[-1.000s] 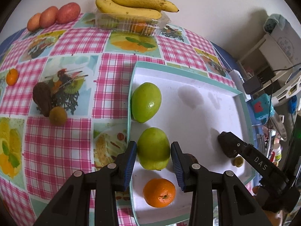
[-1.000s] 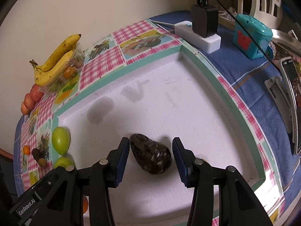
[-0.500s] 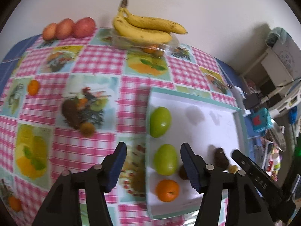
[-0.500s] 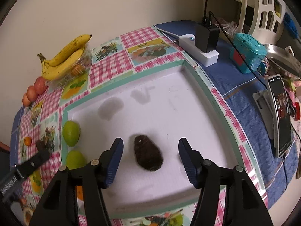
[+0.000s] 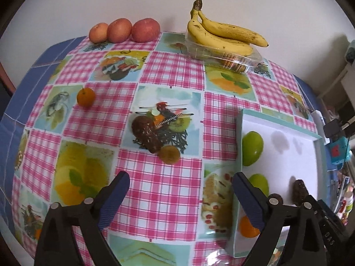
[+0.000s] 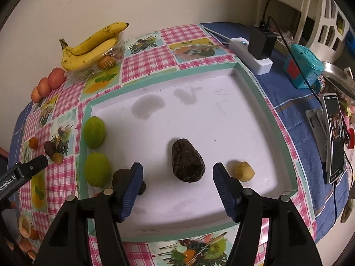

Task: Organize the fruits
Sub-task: 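Open the left tool to release the green fruit beside the other green fruit, then lift both open tools away from the tray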

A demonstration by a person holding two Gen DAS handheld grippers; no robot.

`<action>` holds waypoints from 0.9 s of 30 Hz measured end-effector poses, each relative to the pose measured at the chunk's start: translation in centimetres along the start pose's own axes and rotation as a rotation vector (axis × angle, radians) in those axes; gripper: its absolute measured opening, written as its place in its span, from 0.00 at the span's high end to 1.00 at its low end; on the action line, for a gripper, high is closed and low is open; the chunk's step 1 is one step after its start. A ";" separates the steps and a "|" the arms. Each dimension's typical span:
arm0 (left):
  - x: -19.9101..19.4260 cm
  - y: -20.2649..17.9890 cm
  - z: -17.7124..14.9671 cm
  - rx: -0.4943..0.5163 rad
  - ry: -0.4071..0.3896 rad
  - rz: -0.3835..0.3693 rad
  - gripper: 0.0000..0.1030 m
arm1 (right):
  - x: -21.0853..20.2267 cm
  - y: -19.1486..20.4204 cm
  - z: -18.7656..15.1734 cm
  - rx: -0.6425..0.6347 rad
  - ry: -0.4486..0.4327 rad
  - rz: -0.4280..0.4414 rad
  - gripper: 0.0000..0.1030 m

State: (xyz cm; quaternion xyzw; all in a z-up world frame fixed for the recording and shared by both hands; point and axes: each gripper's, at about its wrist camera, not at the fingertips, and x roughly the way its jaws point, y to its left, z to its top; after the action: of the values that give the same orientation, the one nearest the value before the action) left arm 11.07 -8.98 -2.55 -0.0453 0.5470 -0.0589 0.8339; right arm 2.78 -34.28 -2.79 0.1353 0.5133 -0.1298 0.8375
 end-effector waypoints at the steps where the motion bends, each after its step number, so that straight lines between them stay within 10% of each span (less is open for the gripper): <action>1: 0.0 0.1 0.0 0.007 0.000 0.003 0.07 | 0.0 0.0 0.0 0.000 0.000 0.000 0.35; 8: 0.4 0.6 -0.2 0.019 -0.014 0.076 0.00 | 0.5 -0.7 0.1 0.034 0.009 -0.008 0.33; 11: 0.7 1.1 -0.3 0.000 -0.014 0.097 0.00 | 0.8 -0.9 0.0 0.043 0.011 -0.008 0.15; 27: 0.8 1.7 -0.4 0.003 -0.019 0.122 0.00 | 1.1 -0.8 -0.2 0.010 0.001 -0.061 0.13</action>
State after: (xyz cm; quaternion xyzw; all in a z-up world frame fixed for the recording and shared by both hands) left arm 11.09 -7.45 -3.70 -0.0110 0.5408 -0.0083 0.8410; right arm 2.77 -35.01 -3.93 0.1240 0.5168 -0.1577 0.8323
